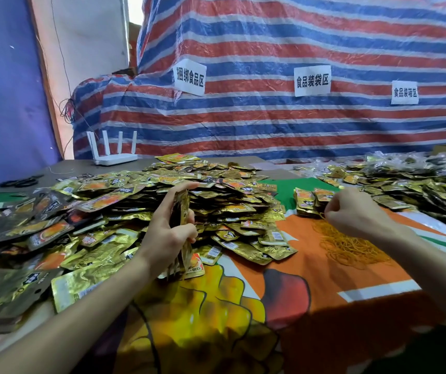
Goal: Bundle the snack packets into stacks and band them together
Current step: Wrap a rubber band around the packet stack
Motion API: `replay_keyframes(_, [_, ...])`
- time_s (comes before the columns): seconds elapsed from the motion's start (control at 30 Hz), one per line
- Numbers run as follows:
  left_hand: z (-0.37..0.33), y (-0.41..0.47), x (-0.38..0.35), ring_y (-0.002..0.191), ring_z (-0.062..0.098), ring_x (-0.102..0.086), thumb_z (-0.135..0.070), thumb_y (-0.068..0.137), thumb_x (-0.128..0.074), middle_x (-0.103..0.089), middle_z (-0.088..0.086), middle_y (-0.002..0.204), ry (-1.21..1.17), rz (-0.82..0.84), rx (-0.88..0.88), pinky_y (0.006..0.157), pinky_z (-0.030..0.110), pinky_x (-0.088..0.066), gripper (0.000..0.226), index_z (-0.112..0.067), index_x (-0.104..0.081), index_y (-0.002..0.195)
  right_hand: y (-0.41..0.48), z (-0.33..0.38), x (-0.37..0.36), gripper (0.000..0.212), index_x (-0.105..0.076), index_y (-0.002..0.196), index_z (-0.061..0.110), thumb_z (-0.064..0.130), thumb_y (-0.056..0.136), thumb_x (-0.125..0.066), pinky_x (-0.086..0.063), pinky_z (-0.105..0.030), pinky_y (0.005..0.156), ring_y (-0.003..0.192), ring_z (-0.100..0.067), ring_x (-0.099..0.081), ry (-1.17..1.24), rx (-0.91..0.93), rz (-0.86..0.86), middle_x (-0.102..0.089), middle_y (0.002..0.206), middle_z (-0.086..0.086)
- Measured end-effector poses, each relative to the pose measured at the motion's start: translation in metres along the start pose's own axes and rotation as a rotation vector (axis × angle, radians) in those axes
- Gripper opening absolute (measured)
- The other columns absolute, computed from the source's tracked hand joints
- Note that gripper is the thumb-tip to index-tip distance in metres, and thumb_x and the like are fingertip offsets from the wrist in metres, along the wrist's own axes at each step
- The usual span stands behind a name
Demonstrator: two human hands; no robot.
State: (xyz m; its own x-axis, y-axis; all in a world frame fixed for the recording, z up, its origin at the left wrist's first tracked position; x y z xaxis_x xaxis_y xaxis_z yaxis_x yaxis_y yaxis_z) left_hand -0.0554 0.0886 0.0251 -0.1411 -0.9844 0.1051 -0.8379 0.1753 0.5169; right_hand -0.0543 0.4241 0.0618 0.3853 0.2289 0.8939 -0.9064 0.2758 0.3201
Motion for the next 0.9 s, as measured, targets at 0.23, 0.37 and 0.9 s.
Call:
replay_keyframes(0.23, [0.012,0.008,0.01,0.067,0.028,-0.055,0.0,0.061,-0.059,-0.068,0.014,0.096,-0.21,-0.04,0.153,0.065,0.039,-0.051,0.075,-0.041,-0.062,0.123,-0.012,0.071,-0.021,0.009,-0.074,0.088,0.013,0.018,0.094,-0.072,-0.049,-0.018,0.052,0.075,-0.012,-0.065,0.712,0.126,0.208,-0.071,0.083,-0.002])
replay_keyframes(0.37, [0.015,0.017,0.015,0.065,0.026,-0.058,-0.002,0.061,-0.062,-0.073,0.012,0.116,-0.333,-0.009,0.245,0.065,0.04,-0.051,0.074,-0.039,-0.061,0.124,-0.012,0.132,-0.049,0.008,-0.076,0.087,0.015,0.021,0.093,-0.073,-0.047,-0.025,0.064,0.078,-0.011,-0.061,0.952,0.183,0.381,-0.069,0.08,0.006])
replay_keyframes(0.9, [0.042,0.033,0.058,0.067,0.024,-0.061,0.012,0.08,-0.054,-0.071,0.018,0.113,-0.429,-0.277,0.317,0.064,0.039,-0.053,0.062,-0.035,-0.065,0.118,-0.005,0.221,-0.121,0.012,-0.077,0.083,0.015,0.017,0.094,-0.071,-0.042,-0.021,0.052,0.054,-0.005,-0.051,1.143,0.291,0.346,-0.061,0.059,0.01])
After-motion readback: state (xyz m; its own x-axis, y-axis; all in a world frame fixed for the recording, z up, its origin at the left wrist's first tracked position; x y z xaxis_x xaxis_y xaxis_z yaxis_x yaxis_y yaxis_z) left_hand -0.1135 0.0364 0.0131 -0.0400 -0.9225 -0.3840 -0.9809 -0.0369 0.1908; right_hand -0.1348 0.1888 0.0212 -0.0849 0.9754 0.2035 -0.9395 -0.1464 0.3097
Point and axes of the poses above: each hand's wrist, its own y-axis towards the middle knuckle, its own x-axis out of the back of the hand, z = x × y, the point moved 4 cm from there along y, towards the middle knuckle
